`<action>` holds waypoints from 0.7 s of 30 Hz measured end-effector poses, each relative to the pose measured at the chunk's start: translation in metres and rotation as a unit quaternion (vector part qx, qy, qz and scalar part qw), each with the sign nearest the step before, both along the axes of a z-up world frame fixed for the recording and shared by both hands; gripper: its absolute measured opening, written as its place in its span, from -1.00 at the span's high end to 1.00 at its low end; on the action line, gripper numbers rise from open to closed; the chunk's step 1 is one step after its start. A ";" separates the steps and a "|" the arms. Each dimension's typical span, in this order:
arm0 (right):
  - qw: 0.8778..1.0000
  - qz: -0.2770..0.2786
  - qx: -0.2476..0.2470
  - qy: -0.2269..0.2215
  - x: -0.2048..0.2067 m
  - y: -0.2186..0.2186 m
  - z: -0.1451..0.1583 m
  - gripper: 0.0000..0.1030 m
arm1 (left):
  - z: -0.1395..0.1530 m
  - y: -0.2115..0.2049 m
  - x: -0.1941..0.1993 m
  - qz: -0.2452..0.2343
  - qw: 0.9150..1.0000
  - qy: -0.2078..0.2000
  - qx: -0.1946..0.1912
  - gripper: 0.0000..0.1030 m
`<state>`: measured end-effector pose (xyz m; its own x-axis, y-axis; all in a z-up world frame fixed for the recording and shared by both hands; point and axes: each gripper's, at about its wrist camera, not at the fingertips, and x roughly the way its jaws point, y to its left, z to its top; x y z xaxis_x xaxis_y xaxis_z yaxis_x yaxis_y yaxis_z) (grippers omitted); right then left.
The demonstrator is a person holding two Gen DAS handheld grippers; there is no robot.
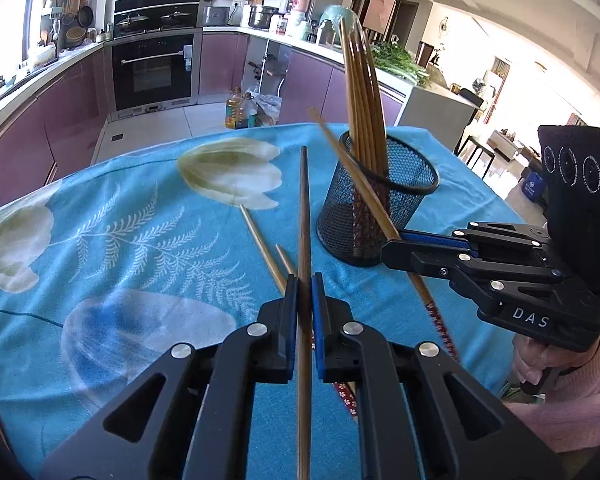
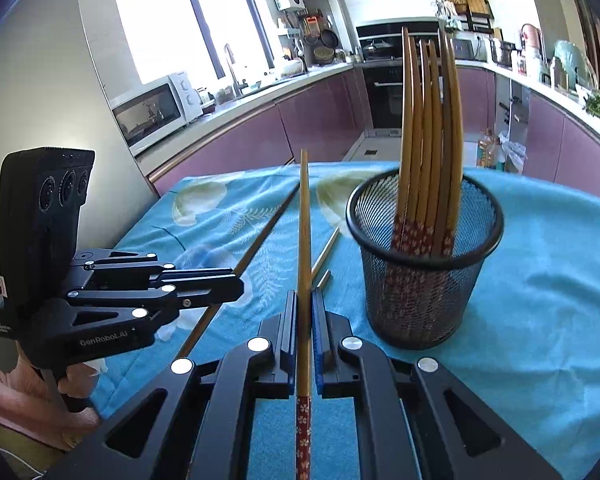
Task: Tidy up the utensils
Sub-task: 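Lift both held chopsticks upright and lower them into the mesh cup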
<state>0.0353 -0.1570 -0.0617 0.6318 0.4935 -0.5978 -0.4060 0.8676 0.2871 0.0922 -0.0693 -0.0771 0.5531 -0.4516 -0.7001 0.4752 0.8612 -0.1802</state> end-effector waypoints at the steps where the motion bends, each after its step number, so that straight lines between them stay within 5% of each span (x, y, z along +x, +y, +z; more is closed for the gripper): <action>1: 1.000 -0.001 0.000 -0.004 -0.001 -0.002 0.002 0.88 | 0.002 0.001 -0.001 0.000 1.000 -0.002 -0.003 0.85; 21: 0.999 -0.014 0.016 -0.046 -0.011 -0.023 0.028 0.88 | 0.047 0.019 -0.012 -0.027 0.997 -0.030 -0.071 0.85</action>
<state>0.0242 -0.1801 -0.0334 0.6972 0.4929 -0.5206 -0.4080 0.8699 0.2773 0.0803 -0.0506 -0.0300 0.5645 -0.5731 -0.5941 0.5330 0.8026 -0.2679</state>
